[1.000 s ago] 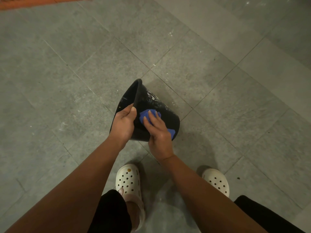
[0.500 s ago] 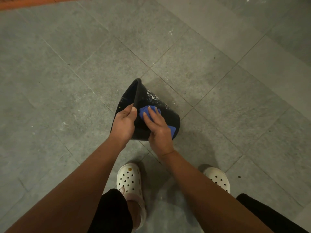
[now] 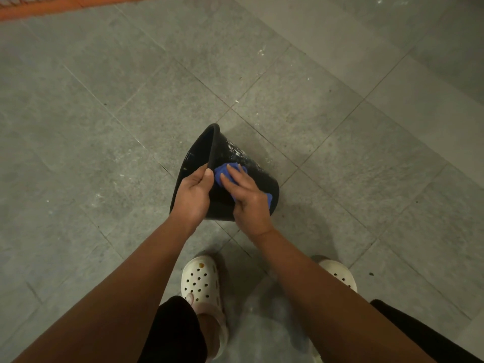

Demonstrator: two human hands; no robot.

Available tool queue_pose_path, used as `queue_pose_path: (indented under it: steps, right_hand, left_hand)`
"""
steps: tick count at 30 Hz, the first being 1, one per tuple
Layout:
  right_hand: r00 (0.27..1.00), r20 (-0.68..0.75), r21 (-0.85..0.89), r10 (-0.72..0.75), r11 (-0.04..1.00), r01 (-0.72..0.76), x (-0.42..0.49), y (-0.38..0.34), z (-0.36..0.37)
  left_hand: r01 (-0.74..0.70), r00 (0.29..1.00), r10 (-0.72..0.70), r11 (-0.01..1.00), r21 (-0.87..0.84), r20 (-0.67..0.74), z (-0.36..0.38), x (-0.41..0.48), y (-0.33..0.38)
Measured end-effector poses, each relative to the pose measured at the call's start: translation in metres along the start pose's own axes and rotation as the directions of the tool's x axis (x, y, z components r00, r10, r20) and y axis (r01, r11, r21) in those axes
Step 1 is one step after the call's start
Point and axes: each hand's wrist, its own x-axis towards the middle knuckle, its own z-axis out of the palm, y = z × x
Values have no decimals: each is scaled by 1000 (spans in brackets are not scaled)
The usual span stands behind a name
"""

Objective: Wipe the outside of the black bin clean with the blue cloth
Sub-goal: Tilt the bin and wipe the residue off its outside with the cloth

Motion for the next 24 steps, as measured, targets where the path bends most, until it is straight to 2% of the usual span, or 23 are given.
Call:
queue_pose_path:
  steps: [6,12,14,17,19,24]
  right_hand:
    - [983,-115,-70,145,986,-153,10,-2,1]
    - [992,-105,-43,72,996,-76,-7,-12,10]
    - [989,-119,-57,90,994,-97,1,-10,9]
    - [983,-128,-177,135,972,-157,8,-6,6]
    - [987,-117,-250,112,958,-139,4,-2,4]
    - [979,-205,-143,-9,989,-21,-13,5,9]
  left_hand:
    - [11,1000,-11,999,41,3,6,-2,2]
    - [-17,1000,17,999,27,21,0,-5,-1]
    - [-11,999,9,999,40,48,-1,-5,-1]
    - [22,998,-25,998,62,59,-5,-4,-2]
    - [59,997,-61,996,71,41,-9,-4,-2]
    - [99,995,-97,992,74,-23,0,1,5]
